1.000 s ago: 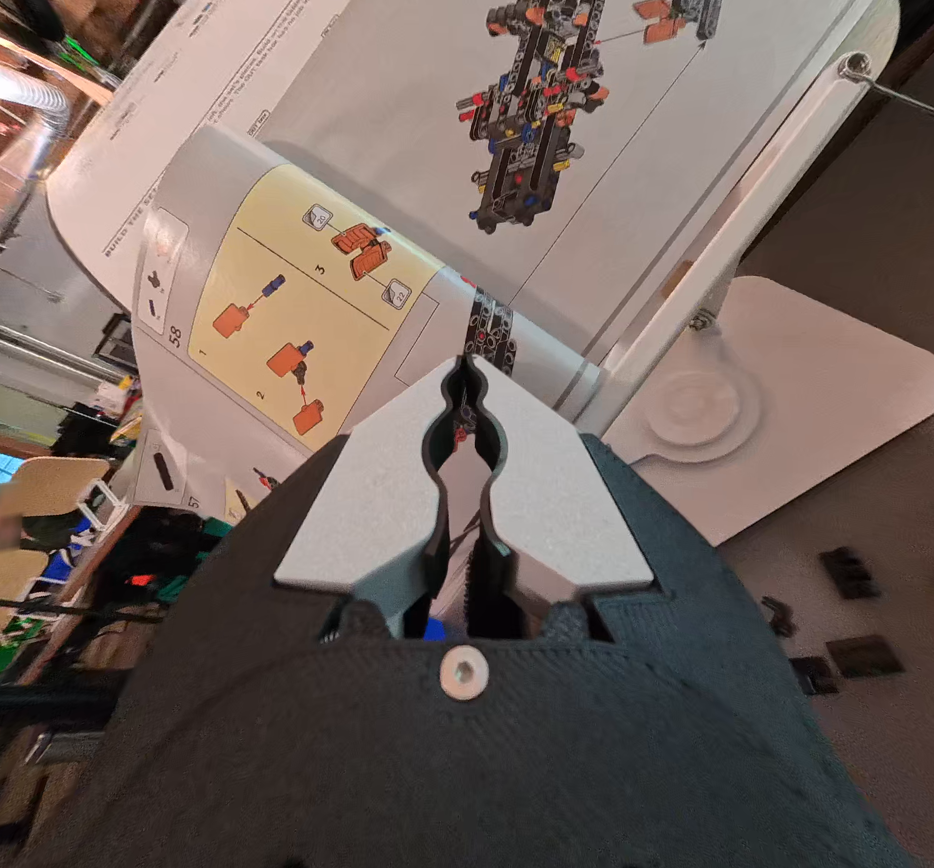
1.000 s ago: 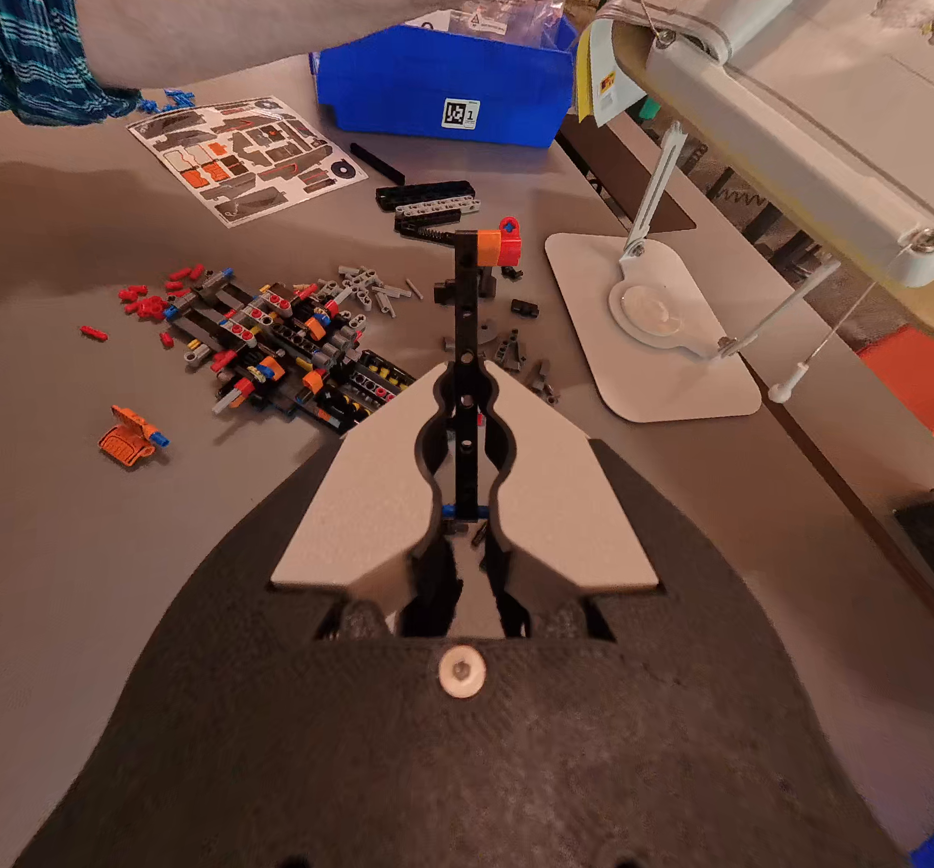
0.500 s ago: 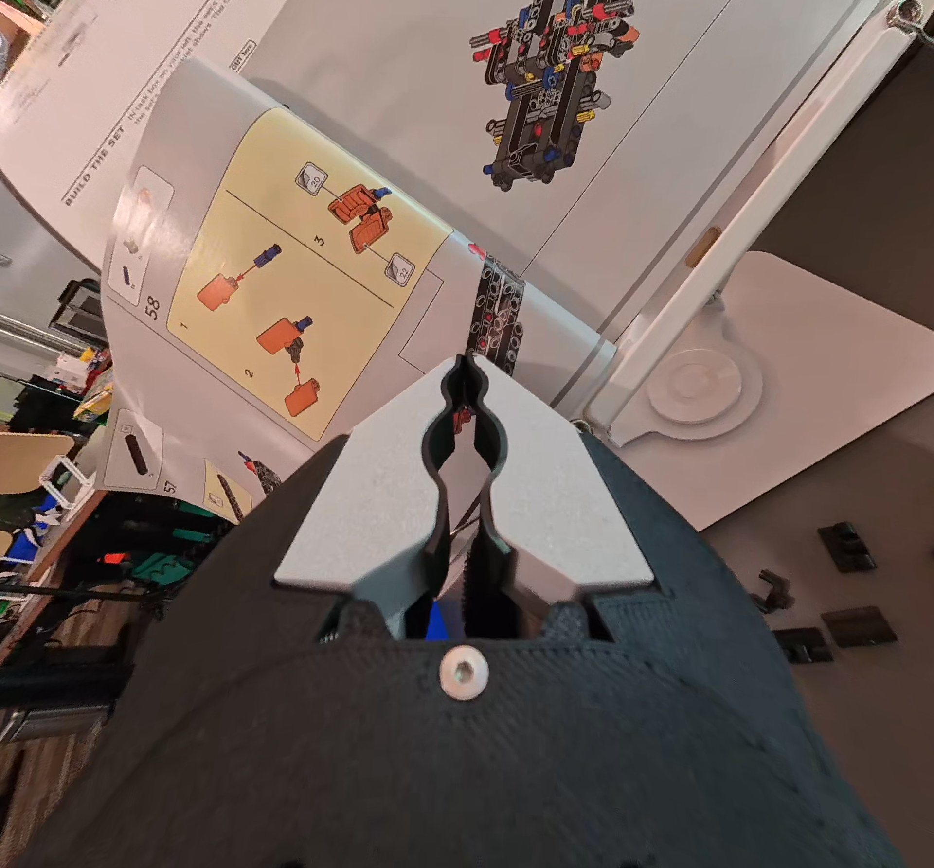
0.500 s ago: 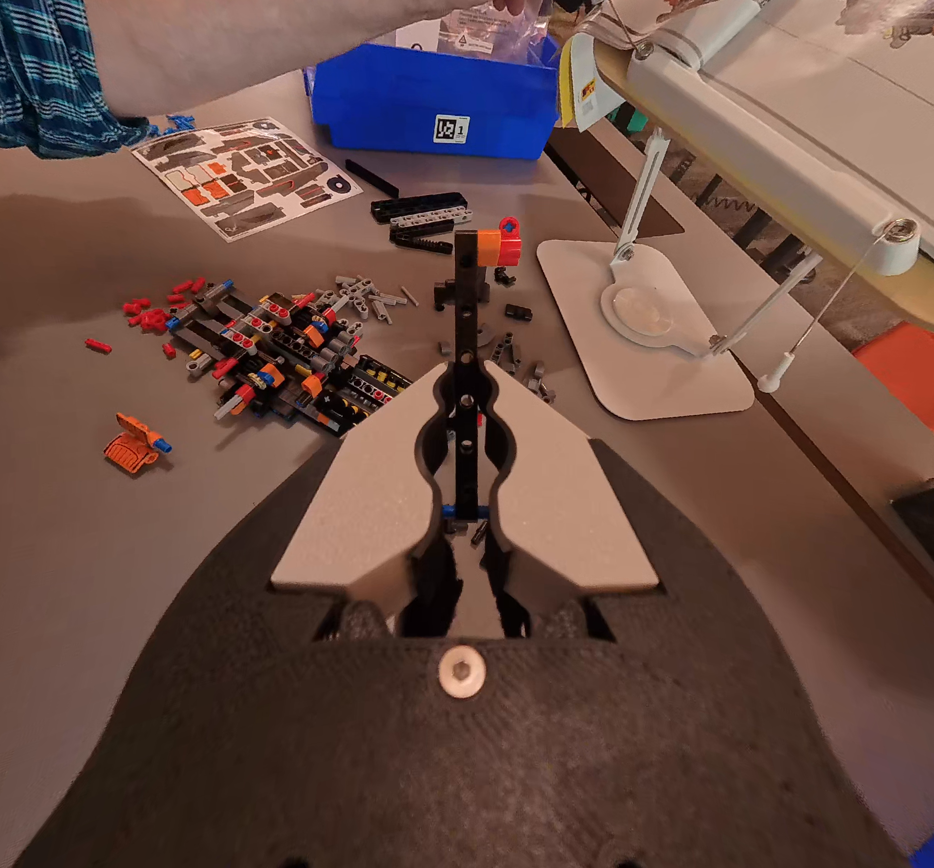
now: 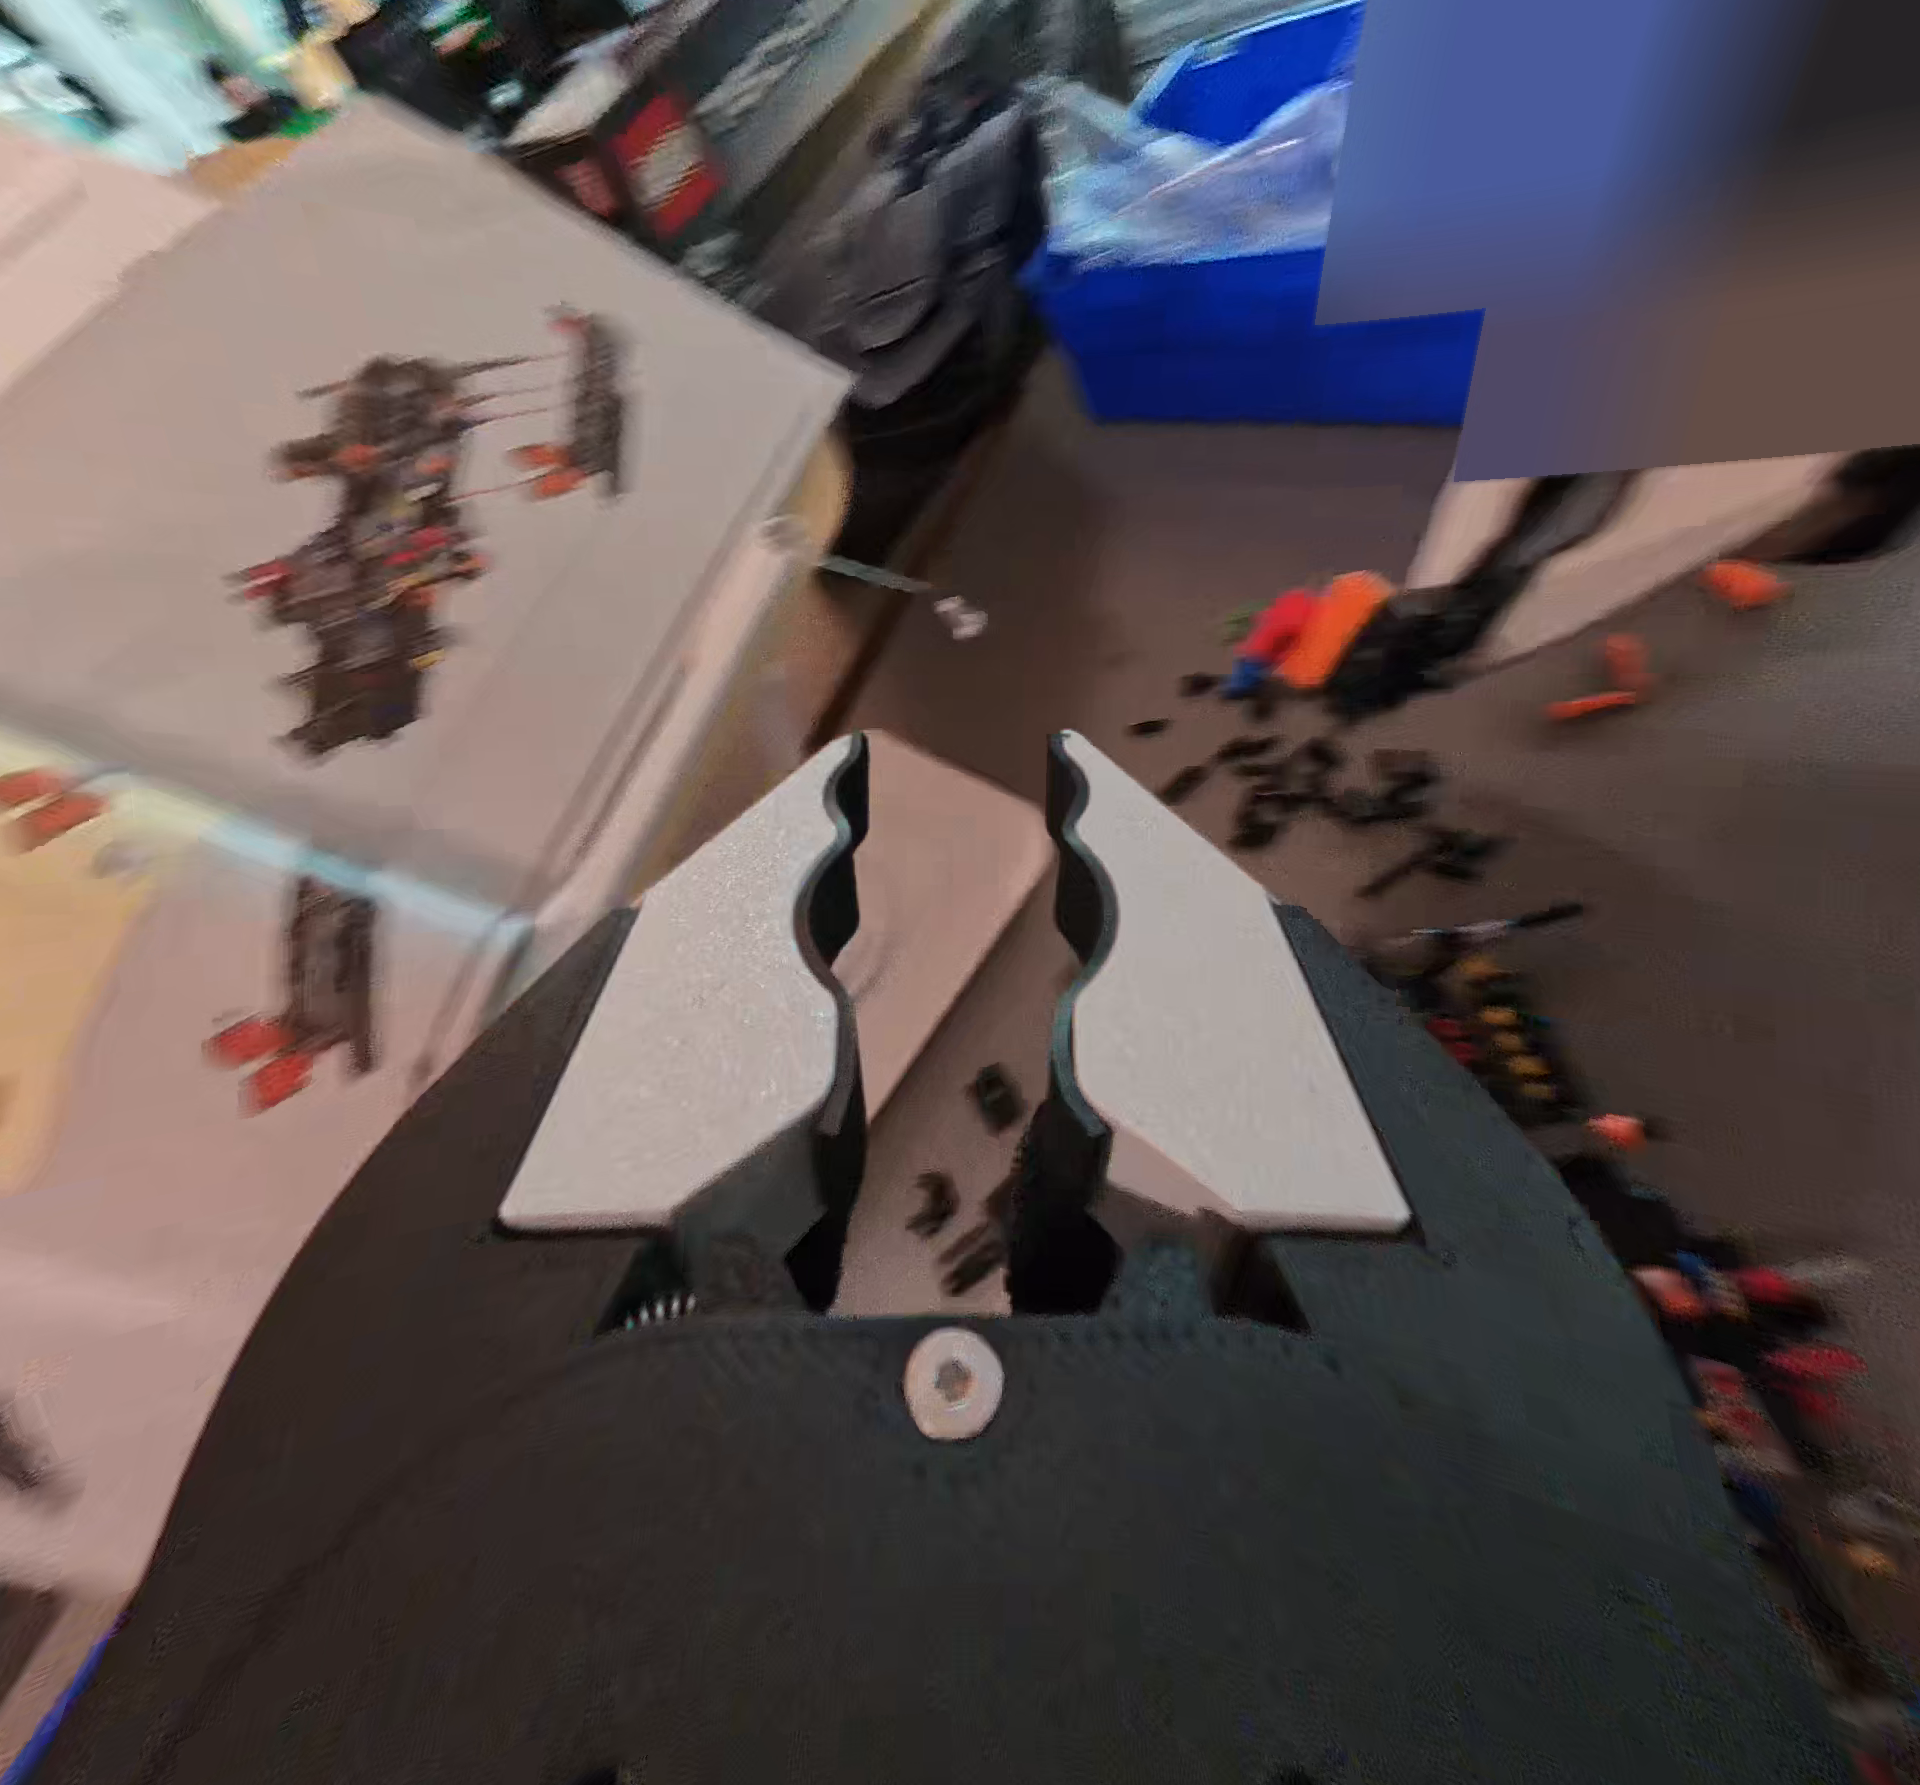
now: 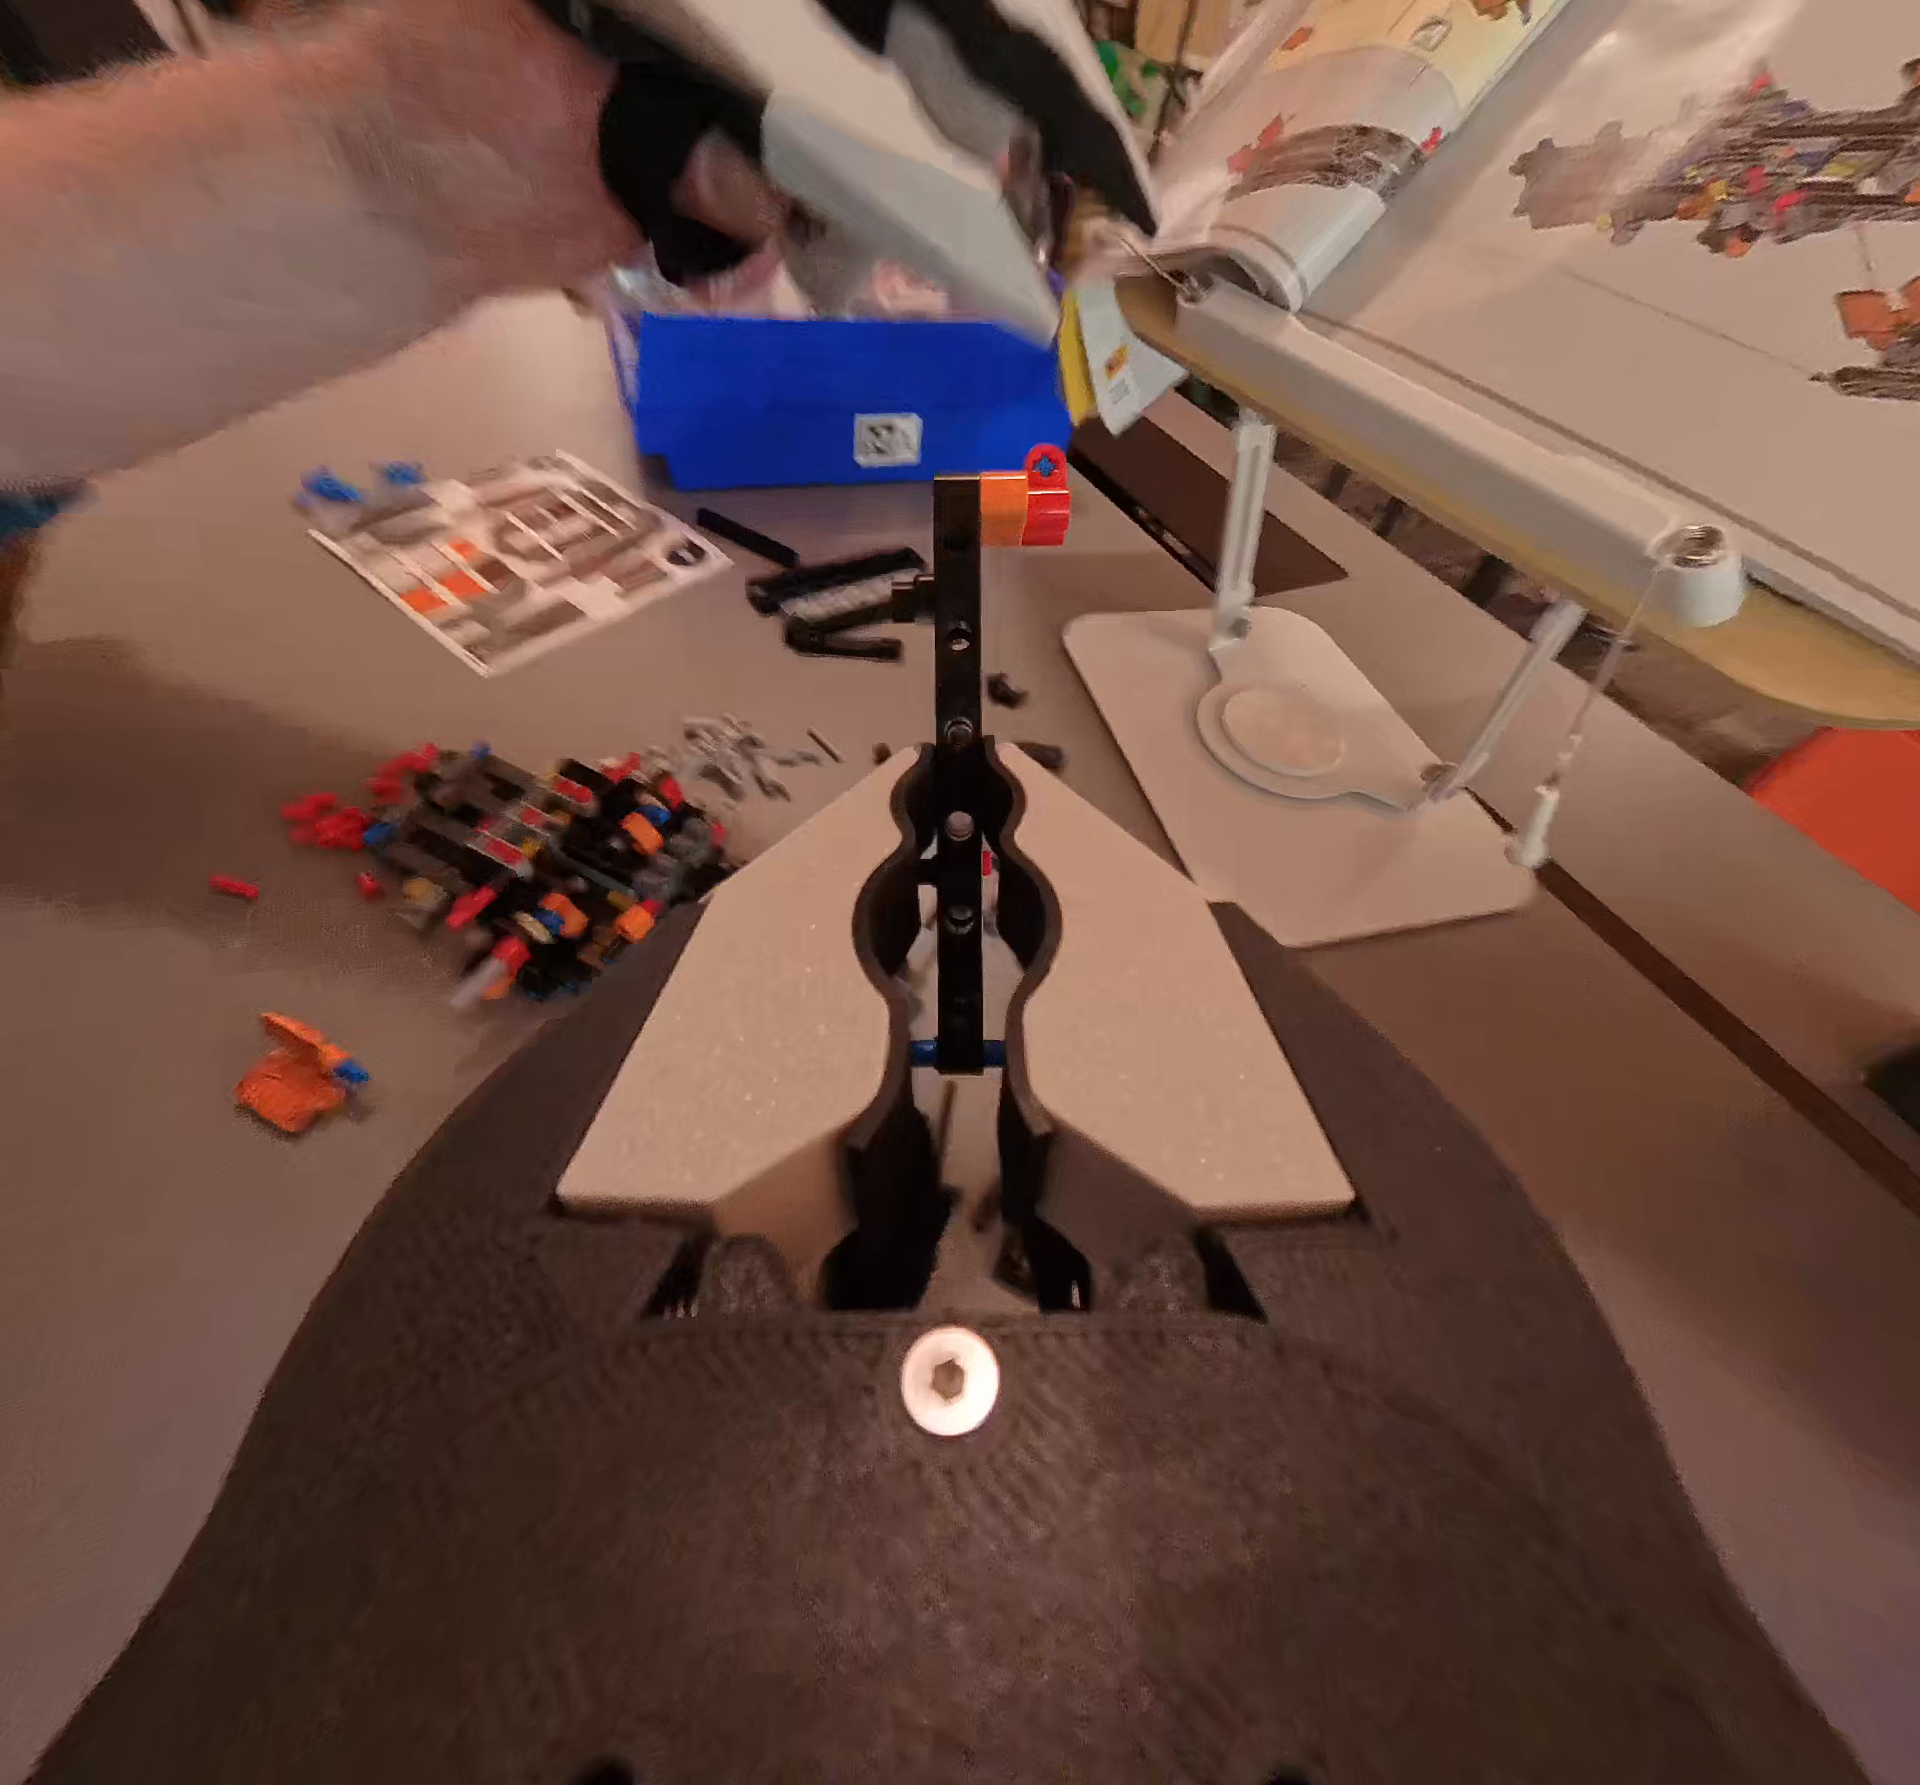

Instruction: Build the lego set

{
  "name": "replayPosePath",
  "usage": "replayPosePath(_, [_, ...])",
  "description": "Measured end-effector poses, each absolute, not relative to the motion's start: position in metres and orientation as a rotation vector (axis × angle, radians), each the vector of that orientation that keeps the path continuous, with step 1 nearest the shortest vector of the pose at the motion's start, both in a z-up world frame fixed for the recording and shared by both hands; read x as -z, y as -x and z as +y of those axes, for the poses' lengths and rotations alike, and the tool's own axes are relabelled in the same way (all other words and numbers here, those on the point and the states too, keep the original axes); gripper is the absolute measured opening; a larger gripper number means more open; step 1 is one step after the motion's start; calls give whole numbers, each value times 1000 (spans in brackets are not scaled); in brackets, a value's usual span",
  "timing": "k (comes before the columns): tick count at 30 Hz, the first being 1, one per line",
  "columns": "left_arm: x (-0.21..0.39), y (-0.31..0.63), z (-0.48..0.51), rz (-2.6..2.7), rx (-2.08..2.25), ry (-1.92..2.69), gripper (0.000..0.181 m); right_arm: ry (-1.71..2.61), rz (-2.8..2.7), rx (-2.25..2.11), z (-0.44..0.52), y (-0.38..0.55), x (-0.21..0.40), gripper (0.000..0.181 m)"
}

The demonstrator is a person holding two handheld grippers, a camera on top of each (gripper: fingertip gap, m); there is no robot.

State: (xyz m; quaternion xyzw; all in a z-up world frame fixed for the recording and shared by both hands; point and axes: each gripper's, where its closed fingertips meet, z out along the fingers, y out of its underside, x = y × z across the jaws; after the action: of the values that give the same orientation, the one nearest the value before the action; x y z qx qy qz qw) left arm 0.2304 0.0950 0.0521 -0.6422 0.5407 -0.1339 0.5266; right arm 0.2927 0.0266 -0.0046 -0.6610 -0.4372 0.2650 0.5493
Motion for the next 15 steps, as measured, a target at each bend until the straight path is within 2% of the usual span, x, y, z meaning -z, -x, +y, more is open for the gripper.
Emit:
replayPosePath(1, [-48, -239, 83, 1327, 365, 1535, 35, 1552, -1010, -718, 23, -291, -1, 5])
replayPosePath(6, [-54, -269, 44, 1271, 818, 1548, 43, 1381, -741, -1385, 13, -301, -42, 5])
replayPosePath(9, [-55, -287, 26, 1213, 1109, 1522, 41, 1239, -646, -1769, 5, -307, -59, 5])
replayPosePath(15, [-35, -315, 6, 1185, 1304, 1508, 38, 1063, -530, -1872, 8, -312, -72, 4])
